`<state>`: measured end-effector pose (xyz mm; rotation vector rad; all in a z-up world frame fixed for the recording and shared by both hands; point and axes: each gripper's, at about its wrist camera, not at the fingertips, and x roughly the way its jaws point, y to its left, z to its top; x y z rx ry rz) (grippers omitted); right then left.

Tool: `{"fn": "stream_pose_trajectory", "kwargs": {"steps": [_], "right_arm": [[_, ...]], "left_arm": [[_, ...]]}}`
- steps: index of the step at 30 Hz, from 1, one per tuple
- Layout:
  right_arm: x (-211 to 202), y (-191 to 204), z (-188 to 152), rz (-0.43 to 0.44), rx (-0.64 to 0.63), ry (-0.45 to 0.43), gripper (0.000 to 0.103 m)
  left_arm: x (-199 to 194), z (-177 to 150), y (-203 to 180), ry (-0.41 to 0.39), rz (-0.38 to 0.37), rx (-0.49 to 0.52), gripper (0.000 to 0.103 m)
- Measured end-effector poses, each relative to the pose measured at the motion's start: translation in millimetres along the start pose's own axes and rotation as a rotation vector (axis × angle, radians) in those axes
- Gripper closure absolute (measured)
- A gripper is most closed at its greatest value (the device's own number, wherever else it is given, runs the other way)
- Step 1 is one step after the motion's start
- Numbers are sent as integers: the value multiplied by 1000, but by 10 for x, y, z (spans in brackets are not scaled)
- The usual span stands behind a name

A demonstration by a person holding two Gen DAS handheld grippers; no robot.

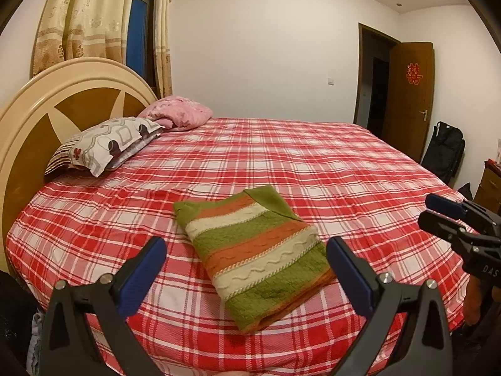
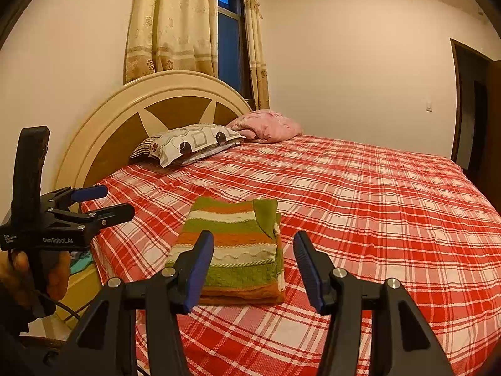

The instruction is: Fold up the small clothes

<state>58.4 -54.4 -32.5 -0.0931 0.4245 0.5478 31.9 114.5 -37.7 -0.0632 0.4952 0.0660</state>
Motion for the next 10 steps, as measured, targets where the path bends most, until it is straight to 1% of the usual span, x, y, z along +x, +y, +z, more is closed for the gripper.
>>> {"fn": "stream_pose_trajectory", "kwargs": {"steps": [10], "right_arm": [[33,1,-44,4,2,13,49]], "left_arm": [[34,-35,-1,-1,-1,15,0]]}}
